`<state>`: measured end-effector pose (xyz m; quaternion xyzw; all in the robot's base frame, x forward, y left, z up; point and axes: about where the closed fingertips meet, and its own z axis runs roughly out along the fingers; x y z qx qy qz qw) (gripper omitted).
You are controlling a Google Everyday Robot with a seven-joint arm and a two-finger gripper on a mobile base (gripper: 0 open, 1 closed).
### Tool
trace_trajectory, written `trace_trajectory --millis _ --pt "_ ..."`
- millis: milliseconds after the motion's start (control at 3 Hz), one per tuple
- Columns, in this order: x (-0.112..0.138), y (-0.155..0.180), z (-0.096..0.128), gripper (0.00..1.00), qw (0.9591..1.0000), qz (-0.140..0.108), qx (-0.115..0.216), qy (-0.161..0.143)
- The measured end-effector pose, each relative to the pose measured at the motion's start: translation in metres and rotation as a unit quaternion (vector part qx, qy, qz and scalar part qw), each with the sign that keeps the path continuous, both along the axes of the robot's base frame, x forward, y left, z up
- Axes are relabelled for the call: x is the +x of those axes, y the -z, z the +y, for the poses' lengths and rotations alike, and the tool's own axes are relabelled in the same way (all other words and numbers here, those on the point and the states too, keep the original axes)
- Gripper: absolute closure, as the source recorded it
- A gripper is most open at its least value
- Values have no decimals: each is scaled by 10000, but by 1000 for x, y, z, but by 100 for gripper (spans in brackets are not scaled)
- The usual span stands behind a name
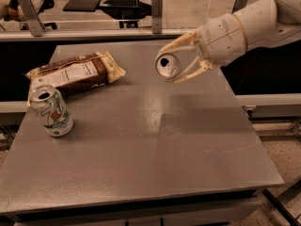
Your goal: Place redbull can upright
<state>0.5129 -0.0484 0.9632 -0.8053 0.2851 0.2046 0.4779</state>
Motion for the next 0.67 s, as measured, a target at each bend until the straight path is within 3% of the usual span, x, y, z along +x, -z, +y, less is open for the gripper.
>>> trace_trajectory --millis 333,667 --pt "7 -1 9 100 9966 202 260 761" --pt "13 1 10 100 9895 350 606 1261"
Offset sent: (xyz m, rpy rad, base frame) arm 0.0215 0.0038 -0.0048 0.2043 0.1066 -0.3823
